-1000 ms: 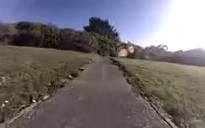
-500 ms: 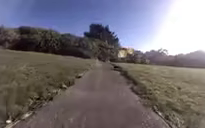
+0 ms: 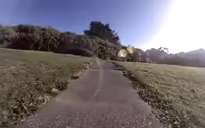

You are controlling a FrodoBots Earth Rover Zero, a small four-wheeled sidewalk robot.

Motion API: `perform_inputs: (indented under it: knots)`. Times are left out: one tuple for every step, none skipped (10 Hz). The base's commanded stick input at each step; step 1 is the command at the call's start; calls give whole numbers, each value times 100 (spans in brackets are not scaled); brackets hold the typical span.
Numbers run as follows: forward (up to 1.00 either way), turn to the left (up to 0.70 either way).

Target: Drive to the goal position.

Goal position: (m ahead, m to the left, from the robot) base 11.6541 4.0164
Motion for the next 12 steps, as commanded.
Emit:
perform_inputs:
  knots:
    - [100, 1]
    - [100, 1]
    - [100, 1]
    - [100, 1]
    - [100, 1]
    - [100, 1]
    - [100, 1]
    - [100, 1]
    - [100, 1]
    - [100, 1]
    - [100, 1]
    - [100, 1]
